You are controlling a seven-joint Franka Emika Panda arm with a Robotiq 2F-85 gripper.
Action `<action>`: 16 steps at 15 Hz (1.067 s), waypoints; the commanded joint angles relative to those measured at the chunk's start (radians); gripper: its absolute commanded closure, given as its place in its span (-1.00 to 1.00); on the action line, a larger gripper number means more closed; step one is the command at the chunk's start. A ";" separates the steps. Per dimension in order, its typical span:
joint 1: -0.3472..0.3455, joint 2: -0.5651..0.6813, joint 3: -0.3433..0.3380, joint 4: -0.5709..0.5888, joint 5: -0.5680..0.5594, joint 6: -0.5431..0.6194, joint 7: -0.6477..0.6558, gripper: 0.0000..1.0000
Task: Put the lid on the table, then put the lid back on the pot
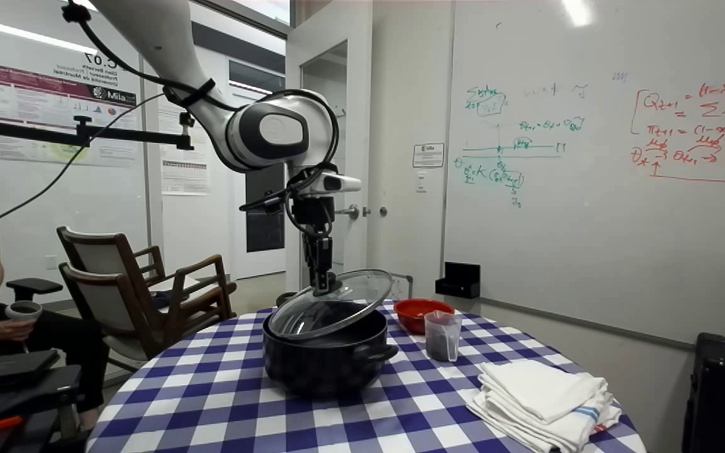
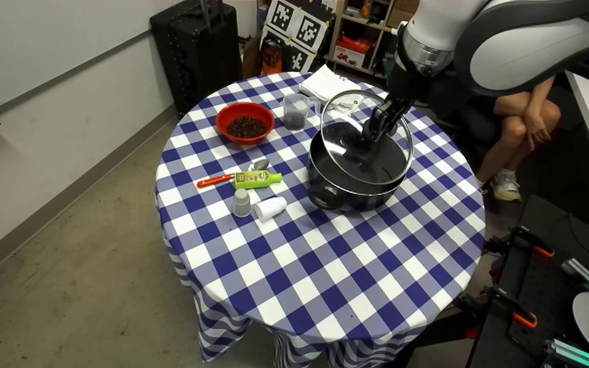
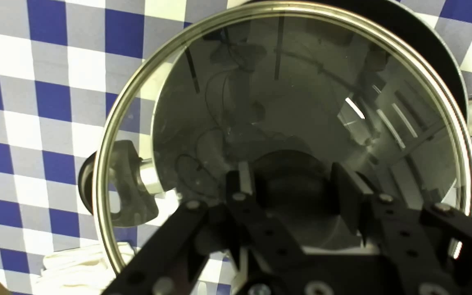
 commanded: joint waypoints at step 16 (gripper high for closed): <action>0.010 0.004 0.016 0.016 0.025 -0.027 -0.108 0.51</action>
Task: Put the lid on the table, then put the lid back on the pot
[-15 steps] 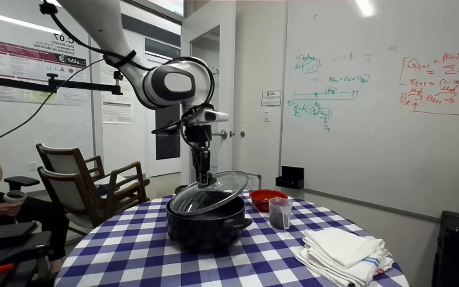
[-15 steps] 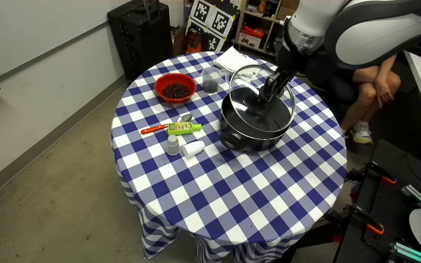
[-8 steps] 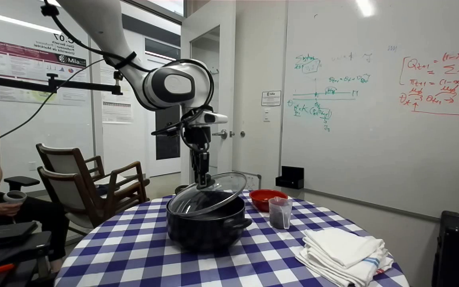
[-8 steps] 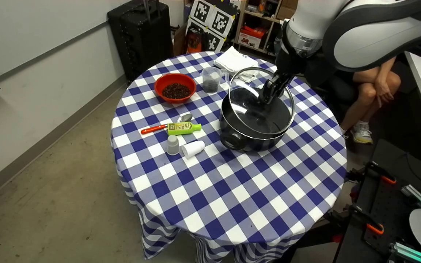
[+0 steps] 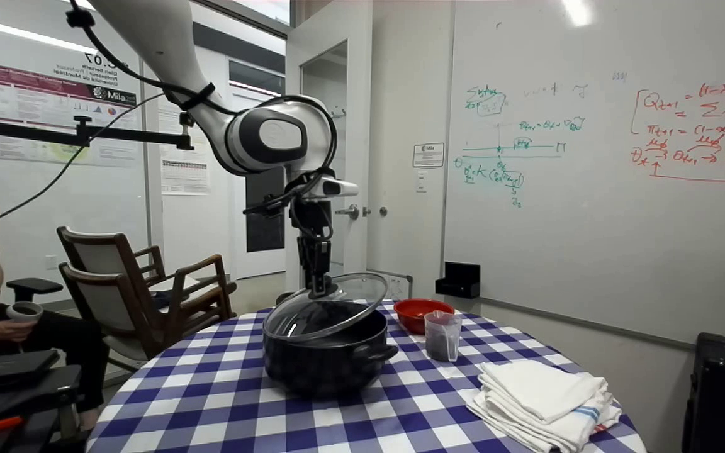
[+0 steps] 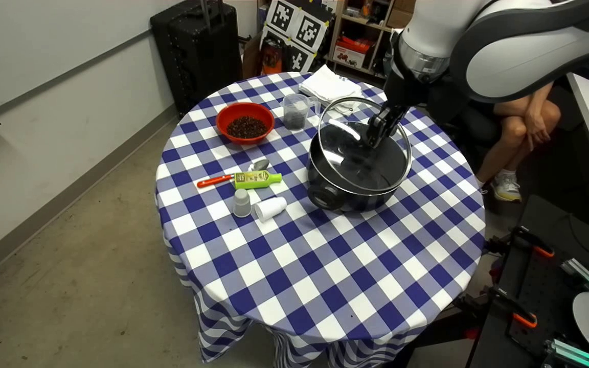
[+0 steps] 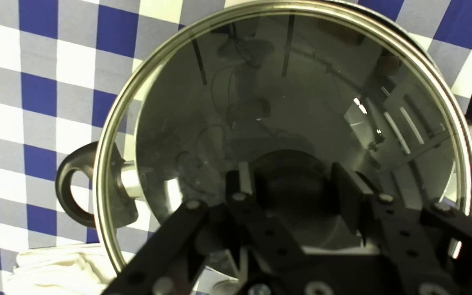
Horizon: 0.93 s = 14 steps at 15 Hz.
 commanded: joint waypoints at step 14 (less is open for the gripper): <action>0.006 0.039 0.017 0.094 0.013 -0.190 -0.191 0.51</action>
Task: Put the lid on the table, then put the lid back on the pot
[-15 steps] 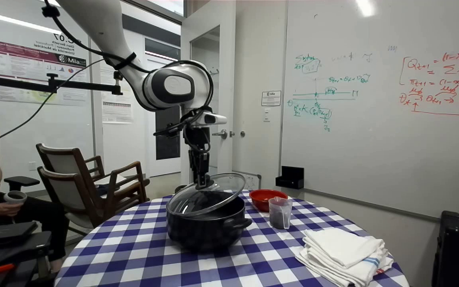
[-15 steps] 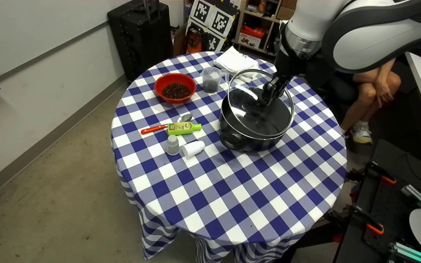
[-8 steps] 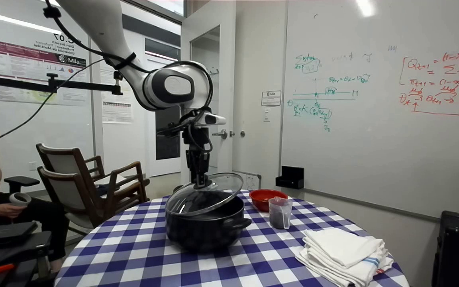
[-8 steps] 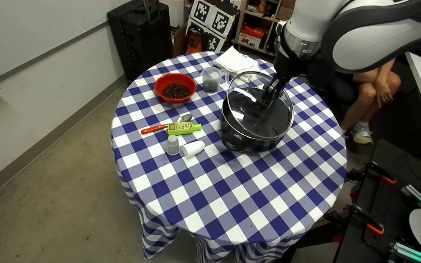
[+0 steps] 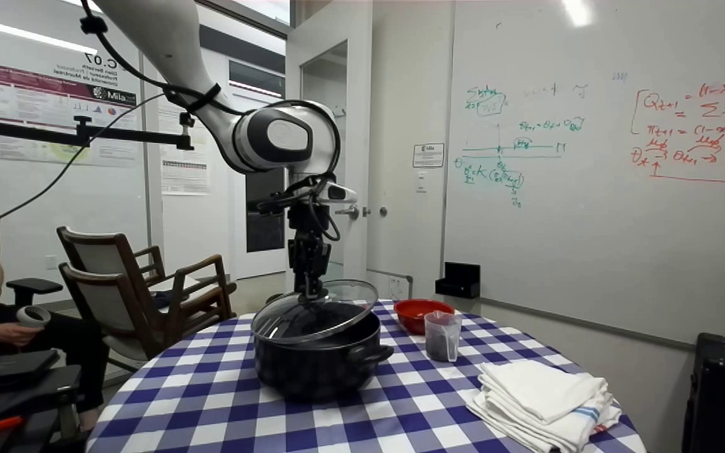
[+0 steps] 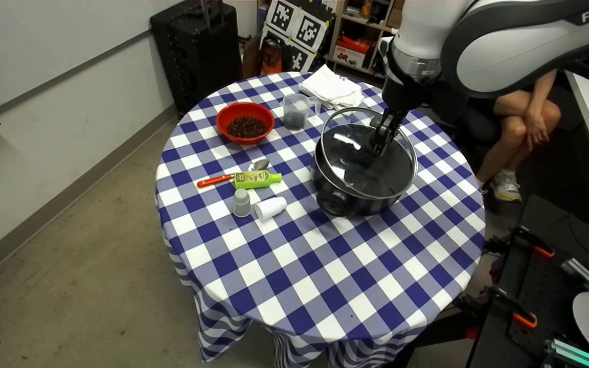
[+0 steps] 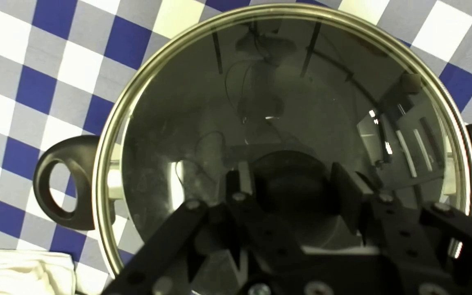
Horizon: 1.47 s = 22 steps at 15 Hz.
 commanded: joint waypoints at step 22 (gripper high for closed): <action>0.001 0.105 0.007 0.161 0.023 -0.199 -0.074 -0.64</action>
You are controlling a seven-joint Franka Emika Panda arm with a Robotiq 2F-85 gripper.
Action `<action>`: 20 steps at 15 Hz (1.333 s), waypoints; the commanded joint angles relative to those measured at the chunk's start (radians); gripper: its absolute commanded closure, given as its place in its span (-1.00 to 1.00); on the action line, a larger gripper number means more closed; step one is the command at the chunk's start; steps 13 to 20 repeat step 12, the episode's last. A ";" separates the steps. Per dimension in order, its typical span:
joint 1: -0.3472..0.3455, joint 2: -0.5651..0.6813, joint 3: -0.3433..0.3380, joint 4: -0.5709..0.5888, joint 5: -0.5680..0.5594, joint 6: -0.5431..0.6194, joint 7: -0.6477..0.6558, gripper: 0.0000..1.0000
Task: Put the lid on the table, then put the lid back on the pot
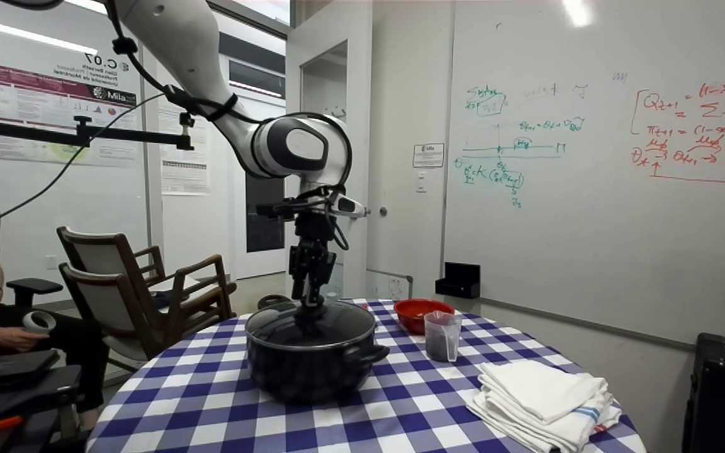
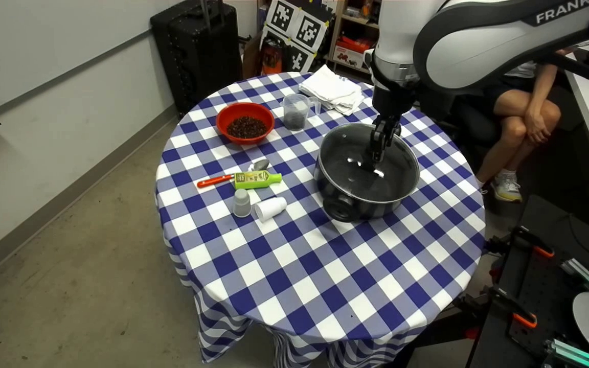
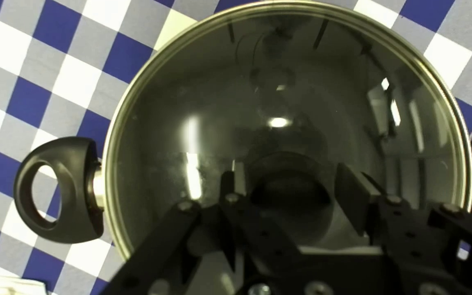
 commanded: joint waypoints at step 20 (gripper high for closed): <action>0.006 0.002 -0.008 0.023 0.005 -0.029 -0.002 -1.00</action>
